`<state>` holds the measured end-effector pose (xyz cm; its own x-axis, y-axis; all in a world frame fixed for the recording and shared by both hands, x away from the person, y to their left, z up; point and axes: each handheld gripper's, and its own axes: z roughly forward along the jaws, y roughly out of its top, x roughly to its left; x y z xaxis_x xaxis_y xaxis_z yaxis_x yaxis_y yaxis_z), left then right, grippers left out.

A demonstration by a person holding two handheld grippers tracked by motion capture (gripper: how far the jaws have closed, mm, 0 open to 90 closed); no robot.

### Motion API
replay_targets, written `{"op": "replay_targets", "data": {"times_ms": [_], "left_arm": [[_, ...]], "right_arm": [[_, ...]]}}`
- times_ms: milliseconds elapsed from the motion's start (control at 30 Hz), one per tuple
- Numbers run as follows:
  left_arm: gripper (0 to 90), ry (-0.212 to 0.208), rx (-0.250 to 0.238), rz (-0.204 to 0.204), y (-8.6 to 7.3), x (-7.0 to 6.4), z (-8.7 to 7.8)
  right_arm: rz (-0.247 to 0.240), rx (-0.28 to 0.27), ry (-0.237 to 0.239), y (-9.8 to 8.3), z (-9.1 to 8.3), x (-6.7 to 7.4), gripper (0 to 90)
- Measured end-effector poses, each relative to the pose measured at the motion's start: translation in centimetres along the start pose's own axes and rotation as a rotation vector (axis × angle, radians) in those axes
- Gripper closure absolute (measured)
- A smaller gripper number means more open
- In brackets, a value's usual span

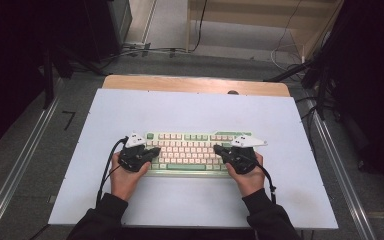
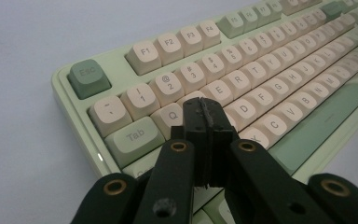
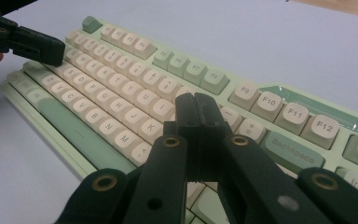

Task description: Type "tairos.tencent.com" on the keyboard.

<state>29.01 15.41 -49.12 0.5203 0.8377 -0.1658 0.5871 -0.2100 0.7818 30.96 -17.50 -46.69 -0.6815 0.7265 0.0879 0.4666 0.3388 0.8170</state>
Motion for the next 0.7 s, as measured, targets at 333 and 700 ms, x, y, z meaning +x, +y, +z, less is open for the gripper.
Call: {"op": "replay_targets", "data": {"times_ms": [333, 700], "left_arm": [[90.0, 0.012, 0.020, 0.019, 0.0, -0.4, 0.4], [66.1, -0.066, -0.107, -0.009, 0.4, -0.5, -0.7]], "right_arm": [[0.016, -0.005, 0.005, -0.1, 0.0, -0.1, 74.8], [0.042, -0.017, -0.010, -0.6, -0.2, -0.6, 51.0]]}}
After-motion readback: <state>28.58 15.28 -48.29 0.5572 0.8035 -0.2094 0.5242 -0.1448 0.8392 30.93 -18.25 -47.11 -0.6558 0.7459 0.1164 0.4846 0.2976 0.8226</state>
